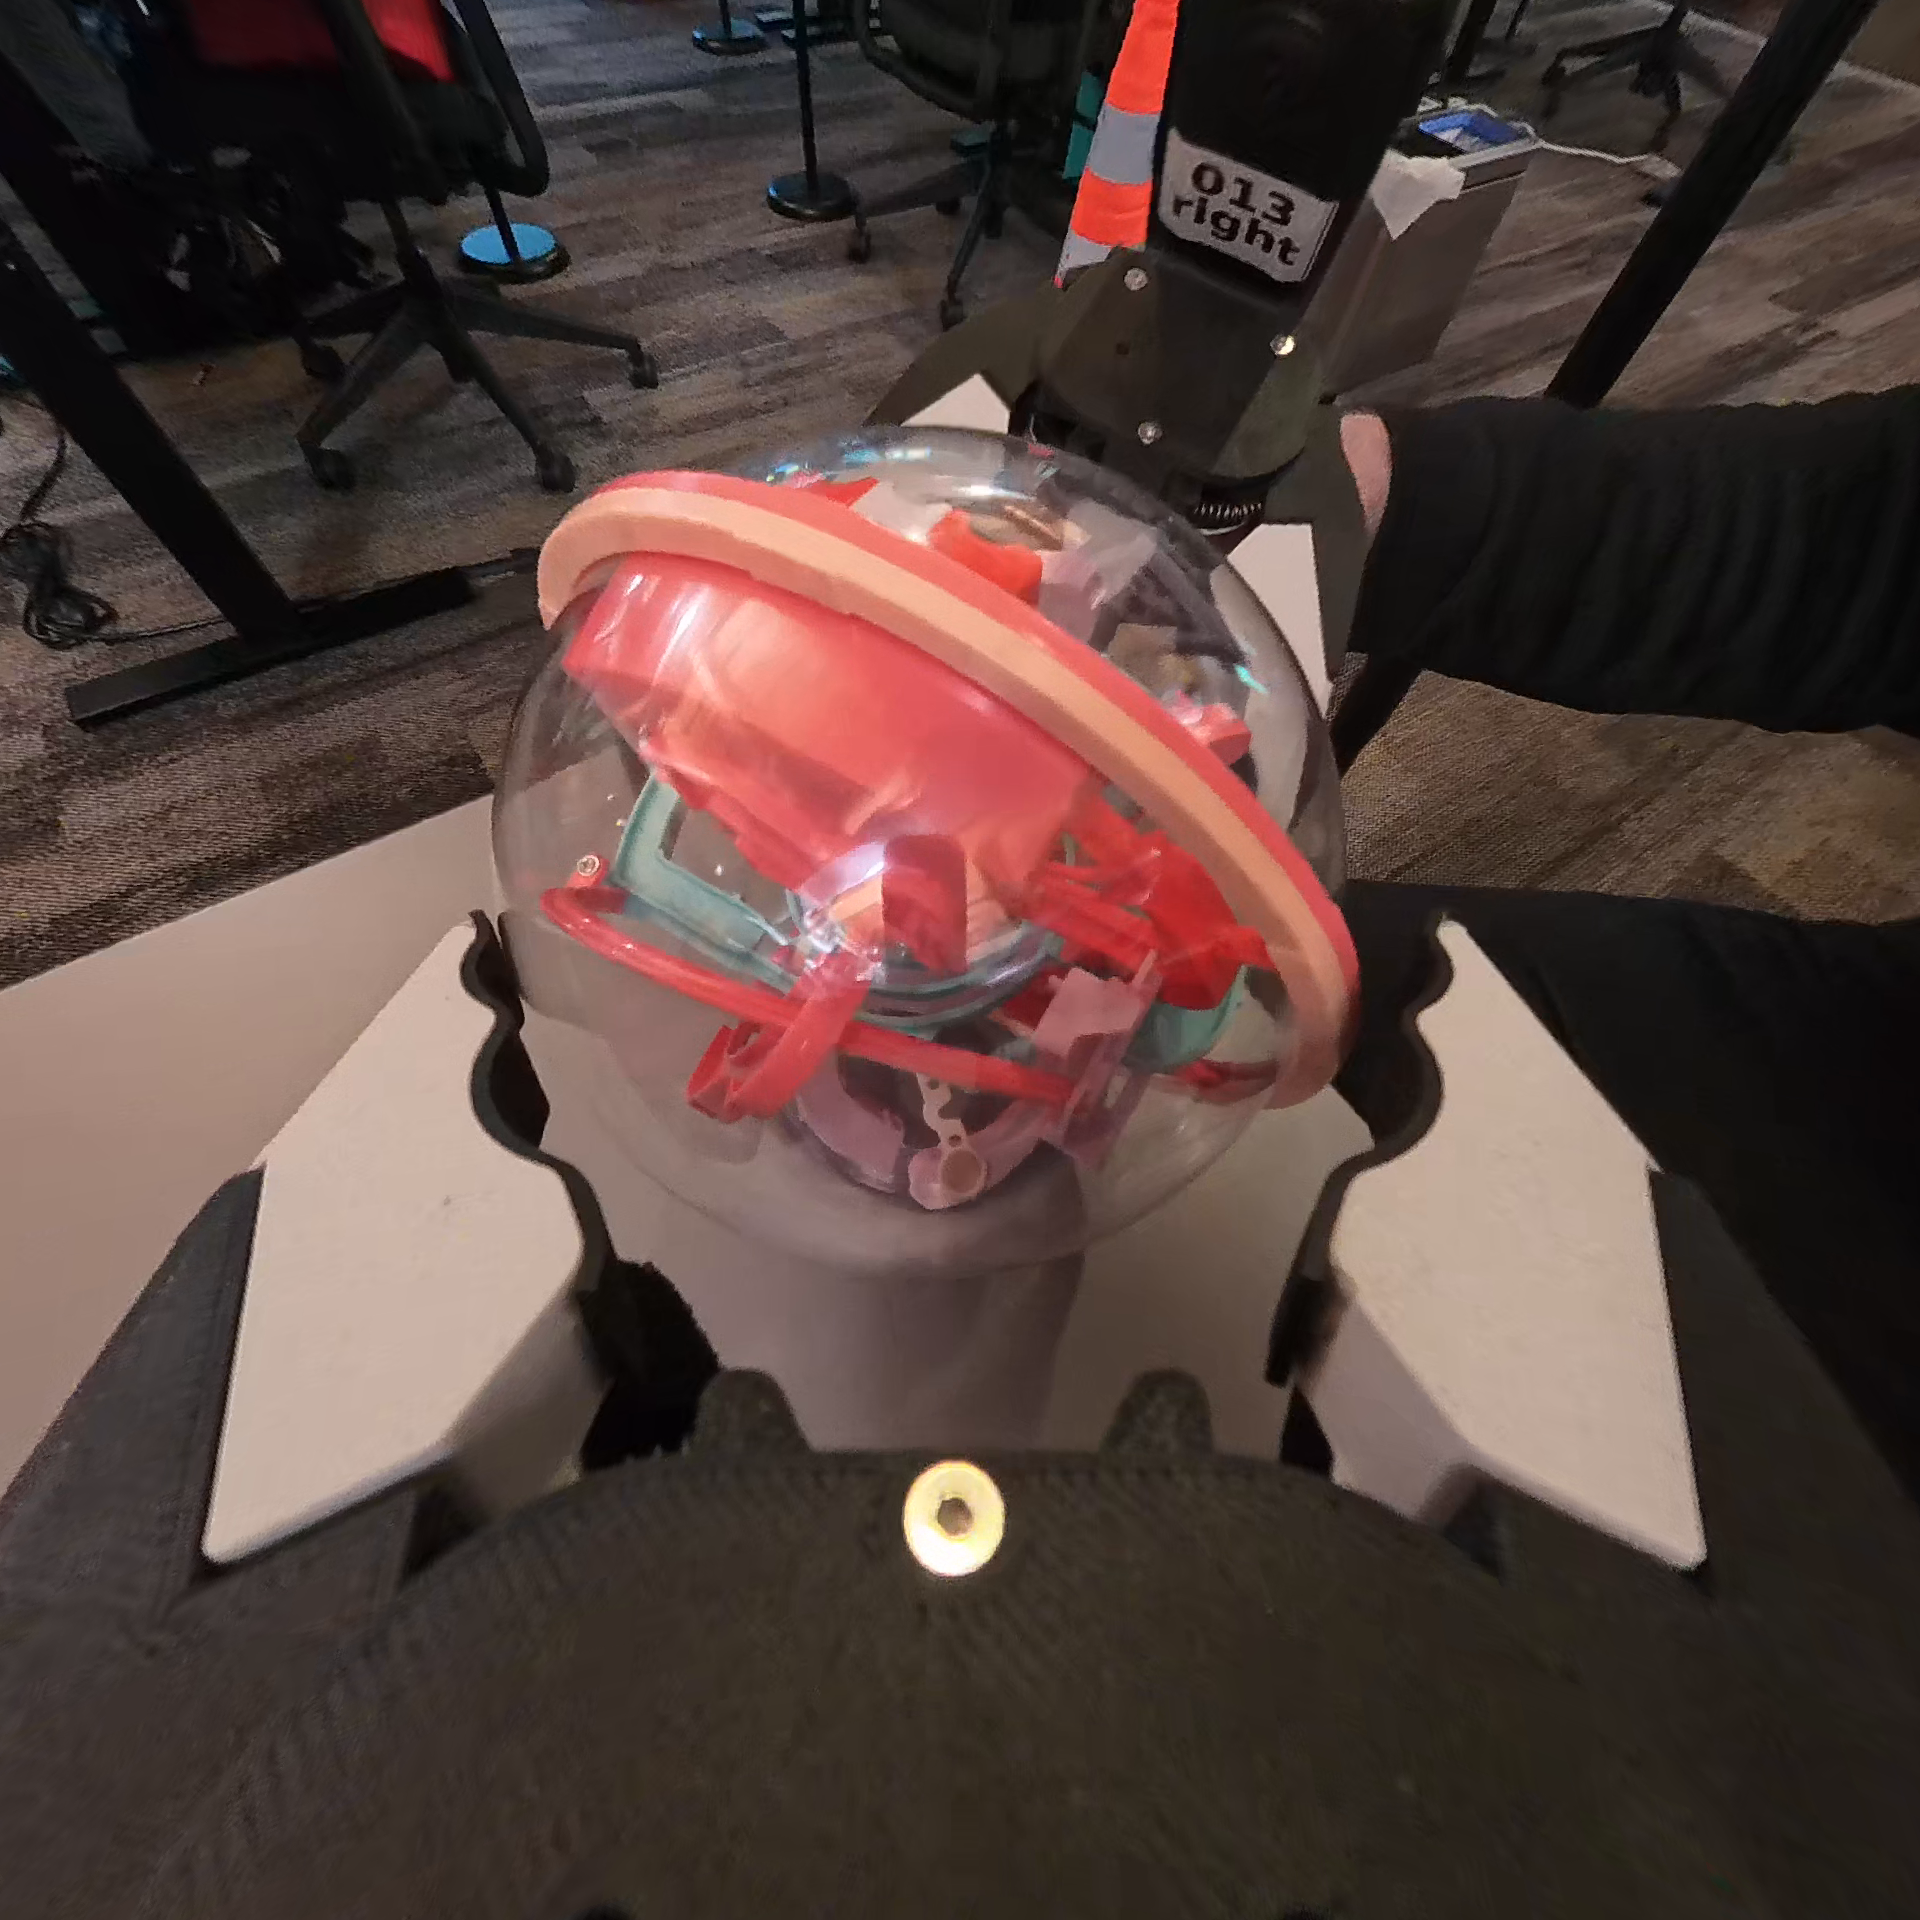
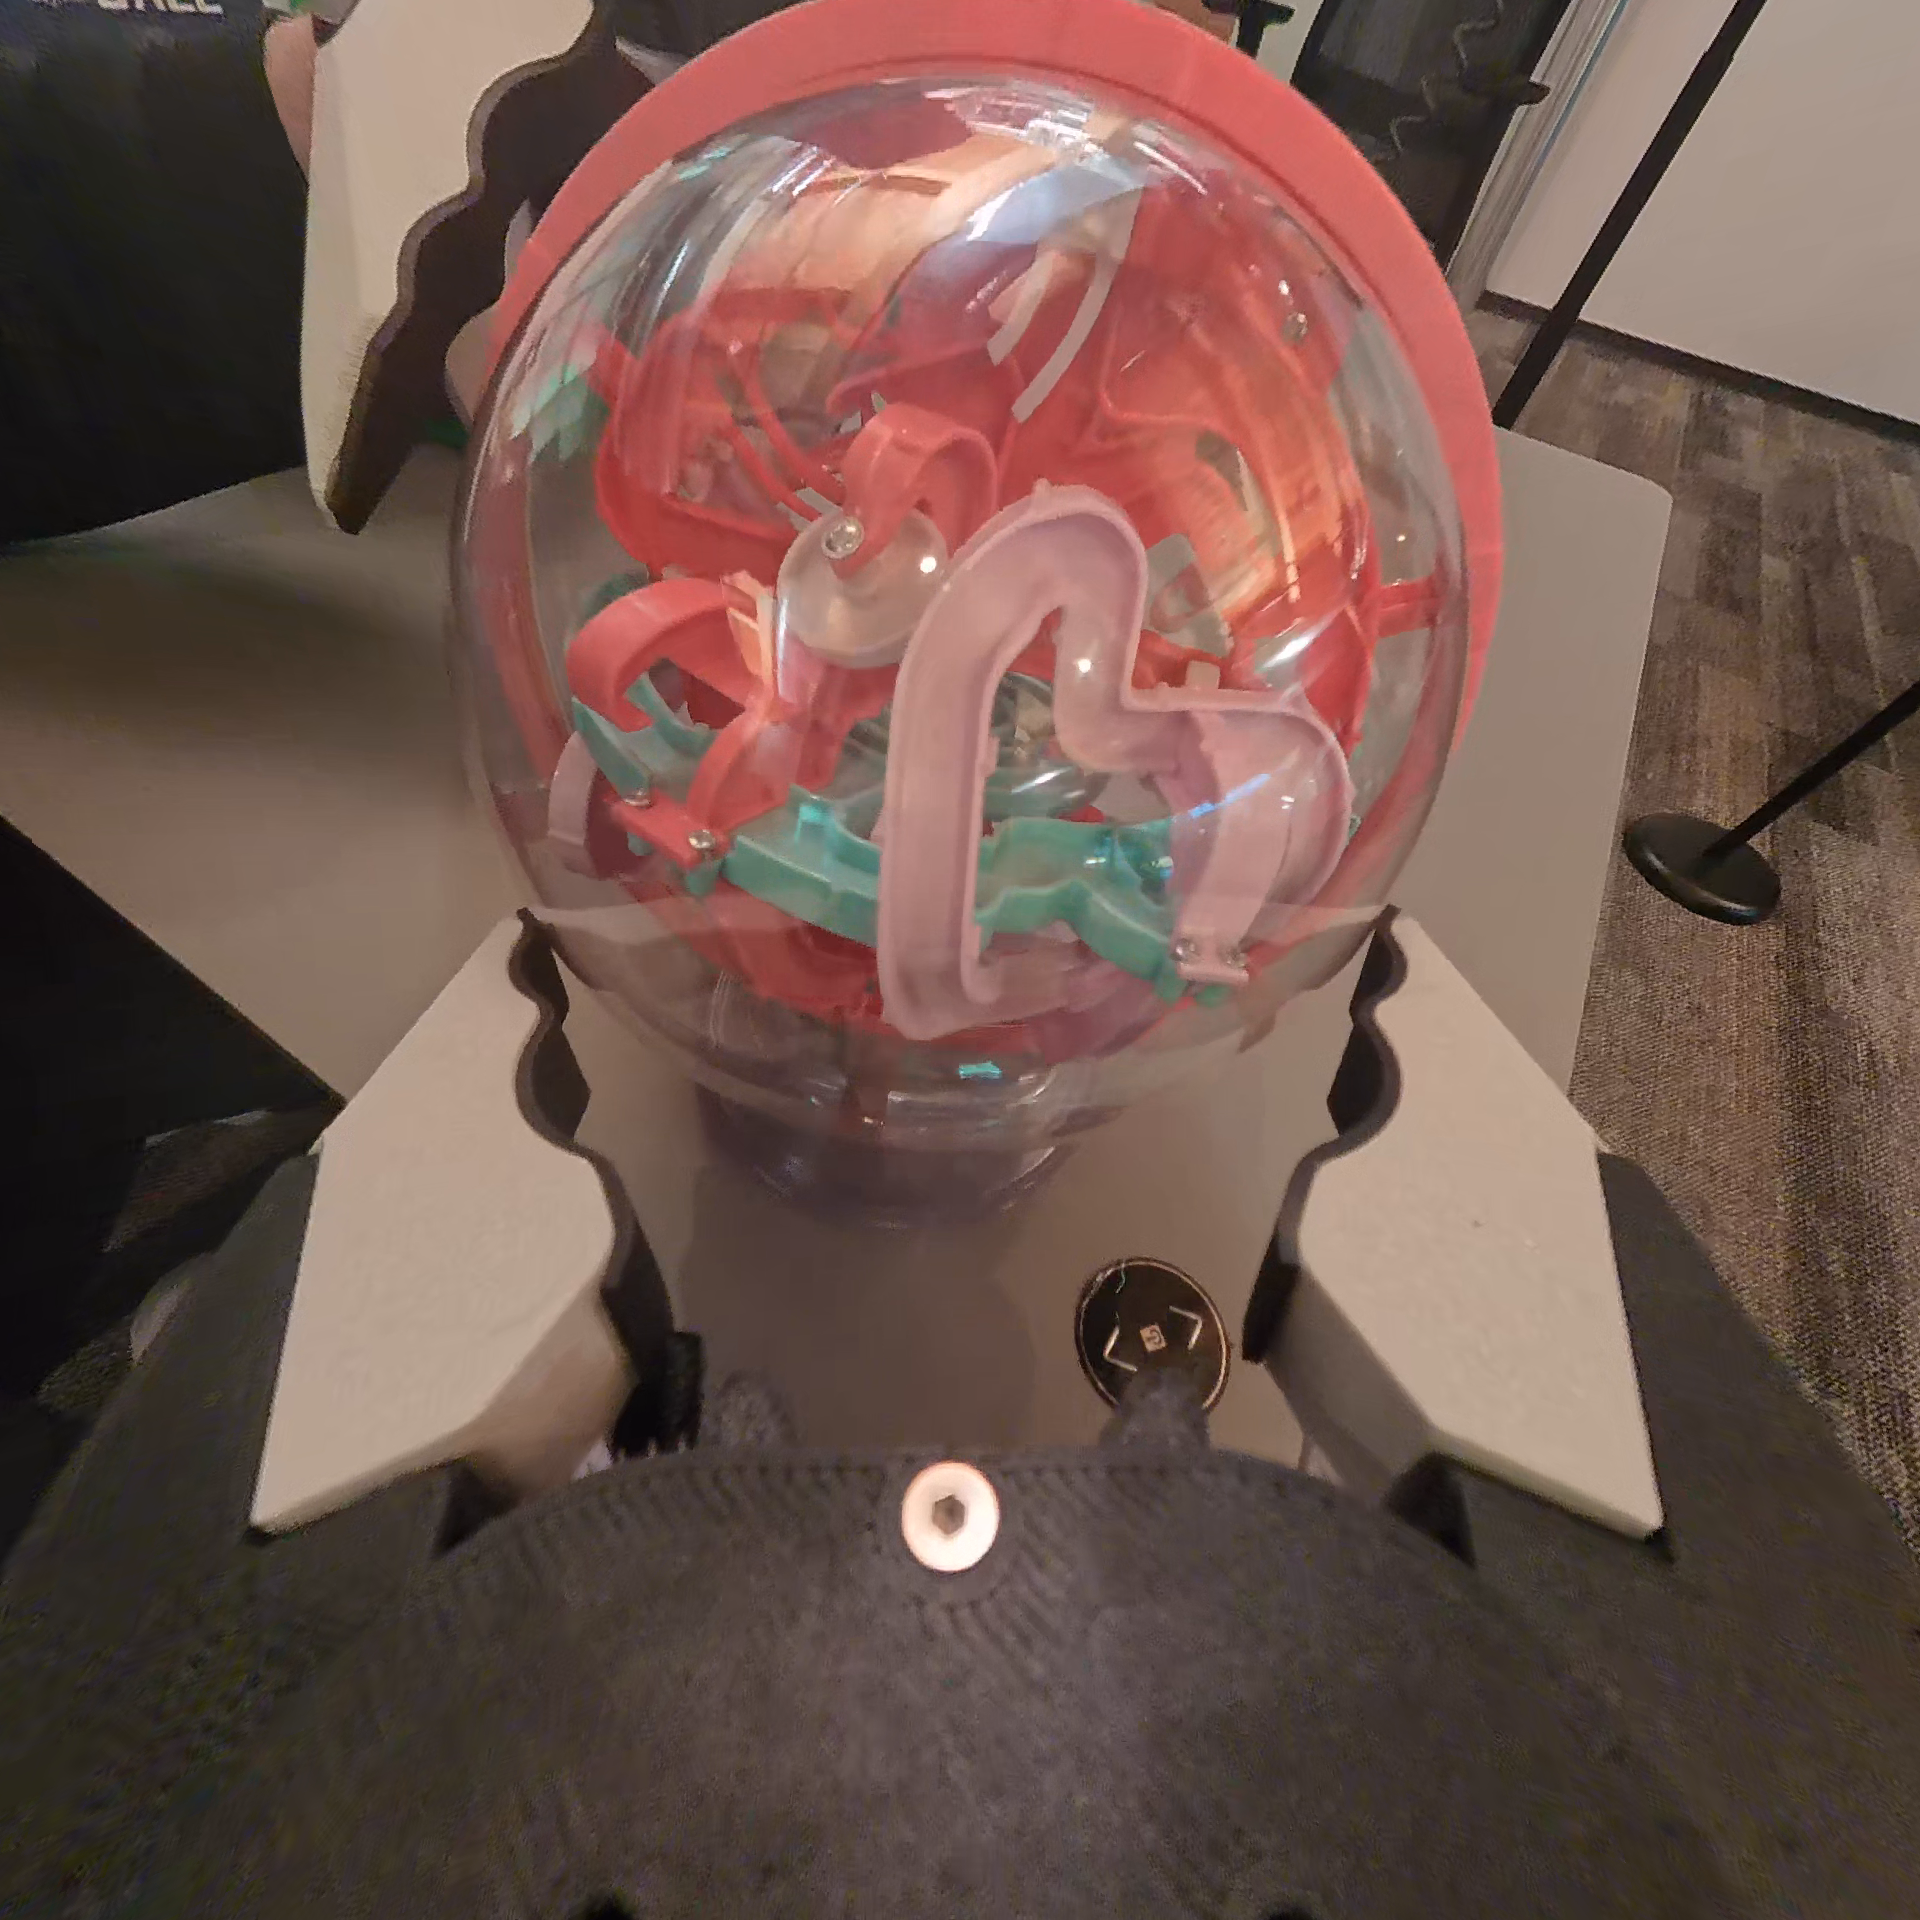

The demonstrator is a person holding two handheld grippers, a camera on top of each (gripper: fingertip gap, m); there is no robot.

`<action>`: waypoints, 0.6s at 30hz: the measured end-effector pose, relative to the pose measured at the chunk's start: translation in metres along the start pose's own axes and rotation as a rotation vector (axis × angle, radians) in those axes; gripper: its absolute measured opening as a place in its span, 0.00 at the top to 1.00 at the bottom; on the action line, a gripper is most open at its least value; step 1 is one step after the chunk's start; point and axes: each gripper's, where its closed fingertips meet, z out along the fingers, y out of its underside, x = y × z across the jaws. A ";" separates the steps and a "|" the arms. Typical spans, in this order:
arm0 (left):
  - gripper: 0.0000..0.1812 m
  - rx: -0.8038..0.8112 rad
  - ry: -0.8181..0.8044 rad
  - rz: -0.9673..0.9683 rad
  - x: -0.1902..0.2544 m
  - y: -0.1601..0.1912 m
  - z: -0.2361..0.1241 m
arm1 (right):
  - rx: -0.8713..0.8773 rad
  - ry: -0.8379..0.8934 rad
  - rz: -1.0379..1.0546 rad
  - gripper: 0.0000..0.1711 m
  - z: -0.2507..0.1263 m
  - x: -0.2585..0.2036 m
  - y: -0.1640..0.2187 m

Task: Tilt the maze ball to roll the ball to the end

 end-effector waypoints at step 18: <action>0.15 -0.020 -0.107 0.077 0.004 -0.006 0.008 | -0.033 -0.055 0.011 0.15 -0.005 -0.002 0.012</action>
